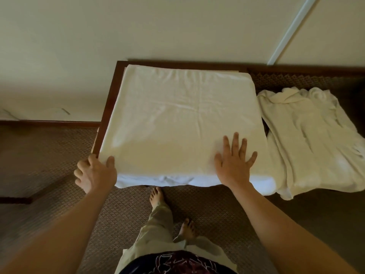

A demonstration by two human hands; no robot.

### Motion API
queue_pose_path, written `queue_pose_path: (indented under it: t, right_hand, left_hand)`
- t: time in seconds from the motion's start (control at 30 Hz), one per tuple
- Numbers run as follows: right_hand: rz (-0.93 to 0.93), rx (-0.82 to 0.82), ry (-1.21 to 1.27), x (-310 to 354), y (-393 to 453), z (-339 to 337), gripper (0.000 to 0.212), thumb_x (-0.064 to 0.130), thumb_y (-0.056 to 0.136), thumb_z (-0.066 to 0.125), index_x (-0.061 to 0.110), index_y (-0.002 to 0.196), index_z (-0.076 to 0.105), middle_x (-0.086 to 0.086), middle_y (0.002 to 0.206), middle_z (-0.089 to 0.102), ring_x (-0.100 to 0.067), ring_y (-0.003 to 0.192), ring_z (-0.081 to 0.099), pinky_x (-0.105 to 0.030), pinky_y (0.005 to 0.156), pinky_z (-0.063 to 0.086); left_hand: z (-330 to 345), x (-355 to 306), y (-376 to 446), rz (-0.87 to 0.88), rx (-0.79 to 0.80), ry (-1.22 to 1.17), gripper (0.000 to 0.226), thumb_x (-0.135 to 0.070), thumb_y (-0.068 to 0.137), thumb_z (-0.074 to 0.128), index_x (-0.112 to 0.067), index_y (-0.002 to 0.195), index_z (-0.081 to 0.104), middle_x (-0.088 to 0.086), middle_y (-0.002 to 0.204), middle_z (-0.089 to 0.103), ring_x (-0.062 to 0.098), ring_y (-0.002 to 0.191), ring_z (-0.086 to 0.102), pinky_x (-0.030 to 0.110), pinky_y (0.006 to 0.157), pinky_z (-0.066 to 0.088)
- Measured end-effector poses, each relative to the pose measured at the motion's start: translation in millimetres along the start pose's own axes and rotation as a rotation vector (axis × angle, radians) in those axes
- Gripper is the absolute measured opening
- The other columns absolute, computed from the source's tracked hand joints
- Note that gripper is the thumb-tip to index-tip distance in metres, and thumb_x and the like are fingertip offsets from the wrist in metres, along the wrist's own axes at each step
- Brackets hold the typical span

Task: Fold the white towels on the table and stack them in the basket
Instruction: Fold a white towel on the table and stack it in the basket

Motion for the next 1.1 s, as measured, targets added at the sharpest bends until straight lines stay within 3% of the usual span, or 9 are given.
queue_pose_path:
  t: [0.17,0.37,0.43,0.53,0.63,0.77,0.9,1.0,1.1]
  right_hand:
    - [-0.214,0.122,-0.070,39.0,-10.8,24.5,0.066,0.064,0.102,0.004,0.039,0.159,-0.020,0.009,0.165,-0.031,-0.025,0.153,-0.028,-0.065,0.120,-0.010]
    - [-0.230,0.131,-0.082,28.3,-6.6,24.0,0.064,0.060,0.102,0.000,0.039,0.160,-0.015,0.013,0.167,-0.027,-0.020,0.154,-0.027,-0.066,0.120,-0.010]
    - [-0.203,0.124,-0.058,43.8,-9.6,23.7,0.068,0.058,0.097,-0.004,0.036,0.160,-0.017,0.008,0.165,-0.033,-0.024,0.152,-0.031,-0.064,0.119,-0.016]
    - [-0.358,0.121,-0.023,90.4,-23.4,30.6,0.067,0.058,0.100,0.001,0.034,0.161,-0.013,0.005,0.167,-0.029,-0.028,0.152,-0.029,-0.062,0.118,-0.019]
    - [-0.446,0.102,-0.033,114.9,-30.6,41.6,0.063,0.057,0.106,0.010,0.033,0.164,0.000,0.005,0.171,-0.015,-0.027,0.156,-0.018,-0.064,0.121,-0.008]
    - [-0.195,0.069,-0.057,56.0,-11.4,33.2,0.063,0.060,0.104,-0.001,0.037,0.160,-0.015,0.006,0.168,-0.025,-0.025,0.154,-0.024,-0.057,0.124,-0.009]
    - [0.204,0.011,0.064,-19.4,1.4,12.4,0.065,0.058,0.104,0.006,0.034,0.163,-0.007,0.007,0.171,-0.016,-0.026,0.157,-0.015,-0.061,0.124,-0.005]
    - [0.383,0.033,0.115,-18.4,11.8,2.6,0.067,0.051,0.106,0.014,0.025,0.164,-0.005,0.002,0.171,-0.015,-0.033,0.156,-0.015,-0.069,0.120,-0.003]
    - [0.109,0.027,0.038,32.5,24.5,8.1,0.066,0.052,0.106,0.013,0.029,0.161,-0.016,0.001,0.168,-0.025,-0.032,0.155,-0.022,-0.065,0.119,-0.015]
  left_hand:
    - [-1.8,21.4,21.4,0.105,0.005,-0.043,0.039,-0.041,0.104,0.050,-0.005,0.119,0.055,0.023,0.120,0.060,0.045,0.110,0.053,0.057,0.090,0.045]
    - [-0.5,13.0,1.4,-0.183,-0.145,-0.183,0.032,-0.007,0.094,0.053,-0.009,0.126,0.050,0.024,0.140,0.044,0.048,0.125,0.044,0.059,0.102,0.035]
    - [2.6,-9.6,-18.0,0.062,-0.192,-0.152,0.048,-0.002,0.089,0.054,-0.016,0.134,0.044,0.018,0.151,0.034,0.042,0.134,0.038,0.059,0.107,0.032]
    - [29.6,-50.2,-48.8,0.634,0.091,0.004,0.052,-0.036,0.106,0.037,-0.032,0.156,0.022,0.003,0.170,0.006,0.027,0.156,0.009,0.056,0.124,0.015]
    - [53.3,-65.0,-55.8,0.836,0.231,0.209,0.063,-0.063,0.102,0.004,-0.043,0.161,-0.004,-0.007,0.168,-0.024,0.021,0.155,-0.022,0.058,0.125,-0.005]
    - [45.5,-20.8,-15.1,0.702,0.153,0.264,0.066,-0.067,0.100,-0.002,-0.041,0.159,-0.018,-0.006,0.167,-0.027,0.023,0.155,-0.023,0.058,0.125,-0.006]
    - [27.1,16.1,12.3,0.373,0.160,0.178,0.071,-0.061,0.099,0.001,-0.032,0.163,-0.006,0.003,0.172,-0.011,0.030,0.158,-0.008,0.059,0.125,-0.001]
    - [21.4,-6.5,11.8,0.106,0.109,0.109,0.069,-0.046,0.100,0.017,-0.022,0.164,0.004,0.016,0.170,-0.007,0.043,0.155,-0.005,0.066,0.121,-0.006]
    - [32.8,-66.9,-7.1,0.477,0.130,0.114,0.069,-0.049,0.100,0.014,-0.028,0.163,-0.007,0.012,0.169,-0.020,0.038,0.155,-0.016,0.062,0.121,-0.013]
Point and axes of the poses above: each hand's wrist, its own y-axis towards the middle knuckle, its own z-axis out of the palm, x = y × z, the point moved 2 cm from there along y, towards the middle knuckle
